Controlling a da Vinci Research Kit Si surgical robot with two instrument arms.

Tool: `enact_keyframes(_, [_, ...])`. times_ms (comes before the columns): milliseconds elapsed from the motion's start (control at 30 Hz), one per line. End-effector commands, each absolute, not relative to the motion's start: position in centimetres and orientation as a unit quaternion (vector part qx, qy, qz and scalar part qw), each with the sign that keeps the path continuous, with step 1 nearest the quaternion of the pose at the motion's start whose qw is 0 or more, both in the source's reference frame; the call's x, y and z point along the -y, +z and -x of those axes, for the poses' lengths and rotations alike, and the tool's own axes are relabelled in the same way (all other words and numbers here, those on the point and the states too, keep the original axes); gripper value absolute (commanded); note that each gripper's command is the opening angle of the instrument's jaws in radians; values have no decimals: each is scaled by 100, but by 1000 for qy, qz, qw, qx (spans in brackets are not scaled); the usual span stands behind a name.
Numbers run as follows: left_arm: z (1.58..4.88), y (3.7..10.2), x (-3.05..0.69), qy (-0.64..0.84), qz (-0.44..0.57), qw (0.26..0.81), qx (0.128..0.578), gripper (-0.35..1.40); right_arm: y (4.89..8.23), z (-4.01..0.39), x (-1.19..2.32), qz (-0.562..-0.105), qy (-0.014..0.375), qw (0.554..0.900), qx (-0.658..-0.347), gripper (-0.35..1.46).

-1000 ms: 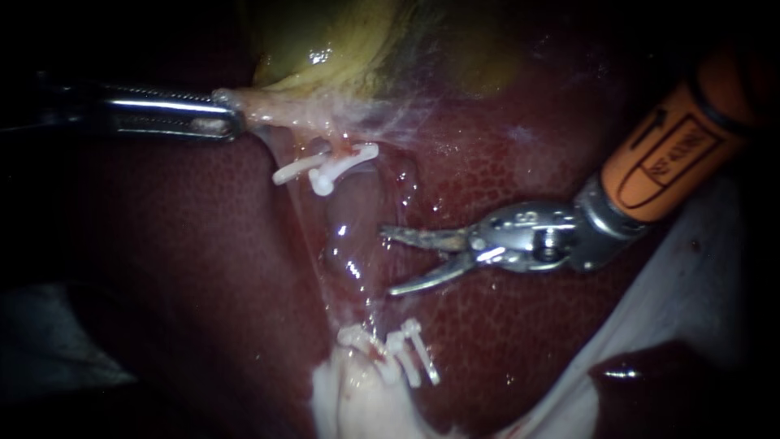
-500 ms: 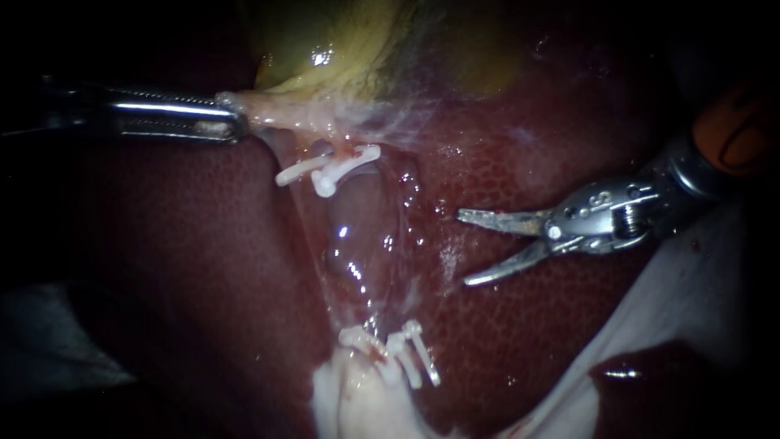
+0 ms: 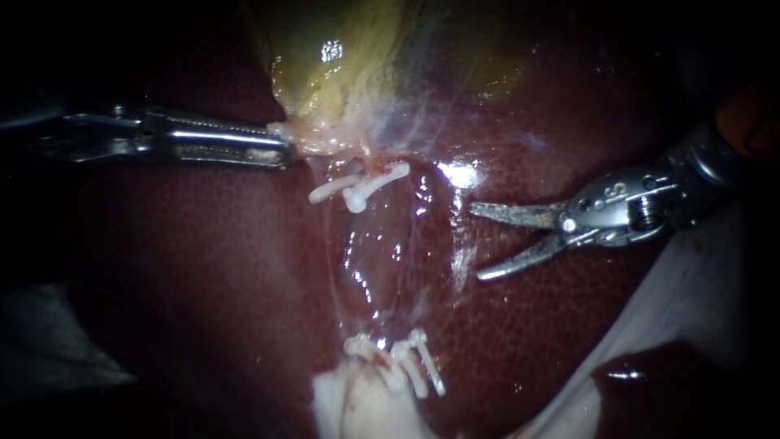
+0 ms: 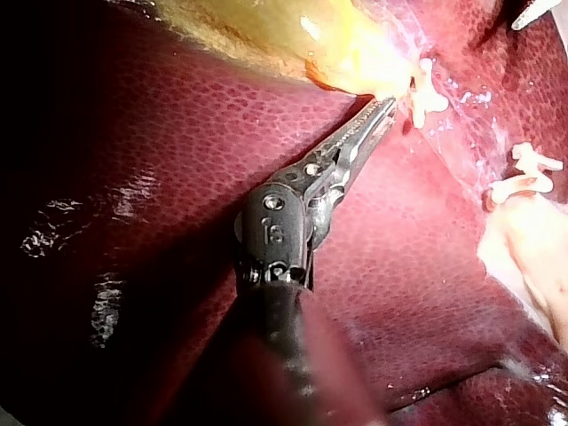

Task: Go back from the cut right tube

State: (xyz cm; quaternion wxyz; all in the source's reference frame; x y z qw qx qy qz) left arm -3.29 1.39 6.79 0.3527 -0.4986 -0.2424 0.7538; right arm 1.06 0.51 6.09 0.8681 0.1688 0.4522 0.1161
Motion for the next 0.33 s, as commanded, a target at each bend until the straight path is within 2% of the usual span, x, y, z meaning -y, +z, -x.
enact_keyframes(33, [330,679,-138,755,497,352,244,-35,609,-106,-50,-169,116,868,-452,145])
enact_keyframes(333, [326,675,-140,754,498,350,248,-35,609,-107,-49,-170,115,868,-452,145])
